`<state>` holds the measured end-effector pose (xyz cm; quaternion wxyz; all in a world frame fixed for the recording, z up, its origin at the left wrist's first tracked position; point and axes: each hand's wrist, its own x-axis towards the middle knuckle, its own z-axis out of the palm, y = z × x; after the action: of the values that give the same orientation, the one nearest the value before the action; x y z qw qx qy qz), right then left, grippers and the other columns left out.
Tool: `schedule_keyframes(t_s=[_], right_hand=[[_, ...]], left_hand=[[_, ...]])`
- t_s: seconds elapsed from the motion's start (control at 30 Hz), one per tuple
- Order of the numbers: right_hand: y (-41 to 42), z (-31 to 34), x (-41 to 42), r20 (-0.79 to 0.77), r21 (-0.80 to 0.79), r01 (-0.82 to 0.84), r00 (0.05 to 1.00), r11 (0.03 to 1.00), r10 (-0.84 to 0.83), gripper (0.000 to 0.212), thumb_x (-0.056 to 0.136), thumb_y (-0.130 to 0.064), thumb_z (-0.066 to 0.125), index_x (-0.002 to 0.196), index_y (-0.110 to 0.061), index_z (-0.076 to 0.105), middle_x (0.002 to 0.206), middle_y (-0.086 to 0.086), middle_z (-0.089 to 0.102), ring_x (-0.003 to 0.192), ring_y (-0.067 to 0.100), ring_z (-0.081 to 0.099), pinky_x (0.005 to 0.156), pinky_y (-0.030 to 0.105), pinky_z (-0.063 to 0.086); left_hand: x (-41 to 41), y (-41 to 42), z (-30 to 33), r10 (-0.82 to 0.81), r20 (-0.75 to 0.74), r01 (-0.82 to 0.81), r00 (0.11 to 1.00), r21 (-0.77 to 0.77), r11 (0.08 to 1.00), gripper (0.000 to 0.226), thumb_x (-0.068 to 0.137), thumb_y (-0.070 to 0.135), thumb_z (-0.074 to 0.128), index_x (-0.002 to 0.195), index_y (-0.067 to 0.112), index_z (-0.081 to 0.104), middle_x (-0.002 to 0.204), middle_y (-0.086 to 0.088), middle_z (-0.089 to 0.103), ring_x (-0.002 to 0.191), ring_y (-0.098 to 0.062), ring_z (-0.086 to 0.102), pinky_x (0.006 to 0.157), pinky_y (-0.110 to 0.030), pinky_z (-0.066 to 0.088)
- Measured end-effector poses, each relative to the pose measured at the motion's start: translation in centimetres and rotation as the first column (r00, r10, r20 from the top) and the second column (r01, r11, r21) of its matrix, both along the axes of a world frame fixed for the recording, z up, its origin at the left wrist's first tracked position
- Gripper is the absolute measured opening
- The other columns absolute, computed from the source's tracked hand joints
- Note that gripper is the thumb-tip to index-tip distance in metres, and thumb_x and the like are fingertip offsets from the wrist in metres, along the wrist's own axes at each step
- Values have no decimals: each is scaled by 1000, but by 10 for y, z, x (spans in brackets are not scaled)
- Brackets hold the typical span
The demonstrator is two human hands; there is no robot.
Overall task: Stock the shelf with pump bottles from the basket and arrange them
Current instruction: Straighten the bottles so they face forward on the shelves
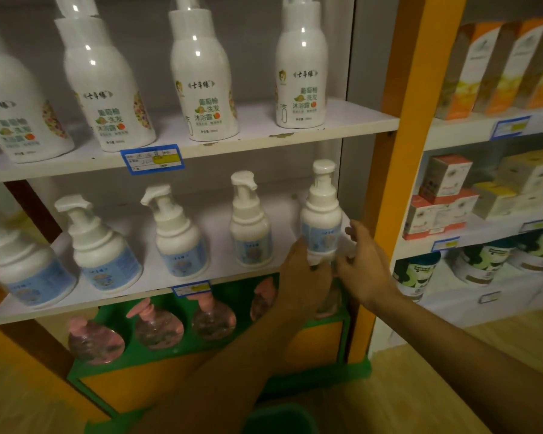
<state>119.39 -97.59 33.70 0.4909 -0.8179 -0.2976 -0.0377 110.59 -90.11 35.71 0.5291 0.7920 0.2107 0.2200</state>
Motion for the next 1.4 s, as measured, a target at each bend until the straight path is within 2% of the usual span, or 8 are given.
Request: schedule_keyframes(t_s=[0.1,0.47,0.7,0.97,1.07,1.2,1.3,1.4], right_hand=[[4,-1,2,-59,9,-70,996,997,71,46,86,-6,61,129,-11,44,121,5,58,108,13,53,79,11,40],[16,-28,-1,-79,80,-60,995,995,66,53,88,-14,63,137,-14,41,137,8,52,131,27,44,114,48,31],[16,-39,0,-97,-27,-83,992,996,80,61,94,-15,53,149,-17,25,155,5,30,145,27,20,117,44,19],[17,-43,1,-67,-9,-58,996,998,57,58,94,-12,53,147,-15,28,153,6,33,143,27,26,117,45,25],[16,-42,-1,-85,50,-58,994,997,62,58,92,-7,56,145,-16,32,148,0,39,137,18,34,112,29,28],[-4,-53,-17,-60,239,126,992,963,-115,44,83,1,65,122,-17,56,106,-12,55,98,5,54,71,-8,35],[-22,-68,-21,-26,210,128,992,969,-126,38,80,13,59,108,-12,62,98,-4,64,86,8,60,73,0,42],[-27,-77,-16,-155,129,204,971,970,-184,39,79,15,54,112,-6,61,106,10,67,96,19,60,82,22,47]], left_hand=[[6,3,2,-20,-111,17,994,-29,999,36,92,19,54,127,15,47,122,-6,61,112,-23,58,97,-37,48],[13,3,-15,8,-145,-9,989,-5,1000,58,91,3,44,144,21,30,146,-1,43,136,-19,37,115,-36,27],[7,9,-21,14,-134,-12,991,18,1000,65,86,0,52,144,20,28,144,-3,45,134,-21,41,112,-43,34],[8,9,-22,-2,-140,12,990,65,998,70,85,0,54,145,20,25,145,-3,45,133,-21,41,111,-39,36],[5,10,-23,-27,-112,34,993,58,998,68,85,0,54,144,20,26,141,-5,48,128,-24,47,107,-42,40],[-11,1,-43,178,-15,-170,984,227,959,57,84,4,54,138,18,40,100,-7,63,83,-17,61,81,-19,50],[-23,-8,-73,220,13,-216,975,255,942,40,83,5,57,123,13,52,105,-4,58,87,-20,57,83,-32,50],[-26,-12,-101,173,-67,-162,983,144,976,34,86,3,54,118,13,53,105,0,57,92,-16,56,79,-25,44]])
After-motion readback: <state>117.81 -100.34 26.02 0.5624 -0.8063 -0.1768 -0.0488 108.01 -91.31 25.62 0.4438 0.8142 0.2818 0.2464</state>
